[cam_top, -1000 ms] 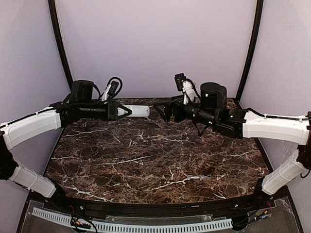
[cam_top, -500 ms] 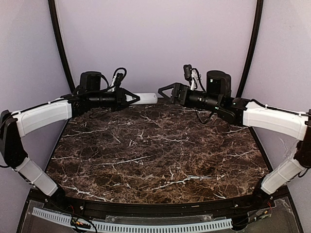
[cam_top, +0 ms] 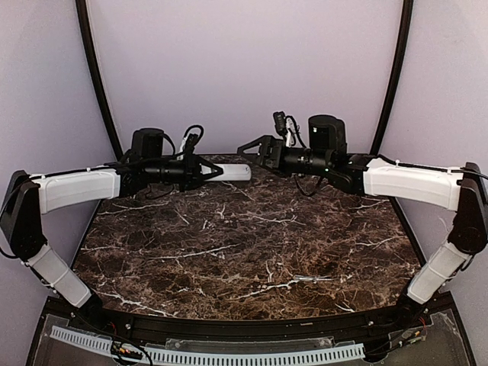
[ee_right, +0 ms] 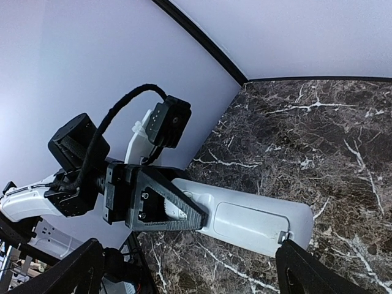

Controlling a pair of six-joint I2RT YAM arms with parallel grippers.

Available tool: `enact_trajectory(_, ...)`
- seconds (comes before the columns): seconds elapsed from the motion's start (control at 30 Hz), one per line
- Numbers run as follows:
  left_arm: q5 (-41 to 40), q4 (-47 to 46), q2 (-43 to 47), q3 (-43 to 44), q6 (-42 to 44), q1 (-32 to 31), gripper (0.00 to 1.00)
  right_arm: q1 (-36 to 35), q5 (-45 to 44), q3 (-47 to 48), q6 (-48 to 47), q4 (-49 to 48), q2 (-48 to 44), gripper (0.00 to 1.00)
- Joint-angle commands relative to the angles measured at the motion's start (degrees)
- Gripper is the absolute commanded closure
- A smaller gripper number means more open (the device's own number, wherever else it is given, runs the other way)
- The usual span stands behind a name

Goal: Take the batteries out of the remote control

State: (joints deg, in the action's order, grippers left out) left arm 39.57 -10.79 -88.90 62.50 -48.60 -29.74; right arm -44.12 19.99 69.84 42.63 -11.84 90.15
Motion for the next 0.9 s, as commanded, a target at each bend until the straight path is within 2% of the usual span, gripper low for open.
enact_trajectory(0.0,2.0,-3.9,3.2,-1.7,-1.1,0.2,1.0,0.3,3.0,2.6,2.1,-3.1,2.2,0.04)
enact_trajectory(0.87,2.1,-5.3,4.6,-3.1,-0.7,0.2,1.0,0.4,1.5,4.4,3.0,-1.0,5.9,0.09)
